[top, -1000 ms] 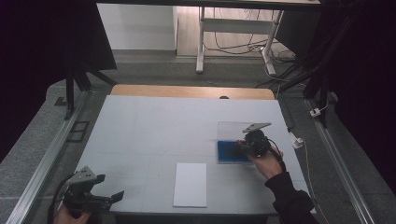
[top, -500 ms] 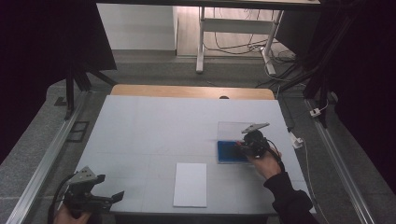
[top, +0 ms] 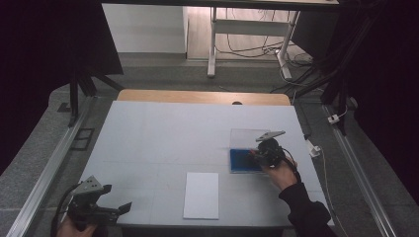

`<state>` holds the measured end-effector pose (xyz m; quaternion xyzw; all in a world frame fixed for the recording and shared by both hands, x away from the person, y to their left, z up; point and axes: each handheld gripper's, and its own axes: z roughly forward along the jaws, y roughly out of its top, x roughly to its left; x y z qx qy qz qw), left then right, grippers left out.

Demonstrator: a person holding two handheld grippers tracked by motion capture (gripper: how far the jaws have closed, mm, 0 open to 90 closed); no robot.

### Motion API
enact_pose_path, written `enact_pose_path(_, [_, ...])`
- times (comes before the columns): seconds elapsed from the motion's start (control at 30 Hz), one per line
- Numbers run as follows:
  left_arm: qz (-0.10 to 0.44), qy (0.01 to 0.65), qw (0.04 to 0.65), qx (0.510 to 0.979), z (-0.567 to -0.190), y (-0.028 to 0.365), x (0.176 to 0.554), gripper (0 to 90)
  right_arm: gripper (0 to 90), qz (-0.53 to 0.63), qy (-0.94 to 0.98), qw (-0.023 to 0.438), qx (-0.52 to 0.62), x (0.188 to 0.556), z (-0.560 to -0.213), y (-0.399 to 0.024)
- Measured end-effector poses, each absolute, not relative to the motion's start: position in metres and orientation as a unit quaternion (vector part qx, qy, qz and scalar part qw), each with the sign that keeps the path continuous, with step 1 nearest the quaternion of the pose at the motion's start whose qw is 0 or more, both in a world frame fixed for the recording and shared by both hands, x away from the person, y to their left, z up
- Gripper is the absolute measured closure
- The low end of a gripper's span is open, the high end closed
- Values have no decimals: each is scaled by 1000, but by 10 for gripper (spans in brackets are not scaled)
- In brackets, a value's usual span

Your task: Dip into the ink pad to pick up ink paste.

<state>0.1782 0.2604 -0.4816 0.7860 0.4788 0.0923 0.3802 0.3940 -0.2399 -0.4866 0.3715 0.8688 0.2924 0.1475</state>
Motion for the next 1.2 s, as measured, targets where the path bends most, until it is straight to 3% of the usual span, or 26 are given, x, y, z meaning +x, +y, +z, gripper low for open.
enact_pose_path(0.1, [92, 478, 381, 786, -481, 260, 178, 28, 800, 308, 860, 131, 385, 397, -488, -245])
enact_pose_path(0.3, [91, 478, 382, 786, -481, 260, 178, 28, 800, 282, 874, 168, 357, 391, -487, -235])
enact_pose_path(0.5, [92, 477, 384, 785, -481, 261, 178, 28, 798, 299, 866, 148, 373, 393, -487, -241])
enact_pose_path(1.2, [90, 476, 389, 784, -481, 262, 179, 28, 795, 312, 864, 169, 357, 386, -478, -240])
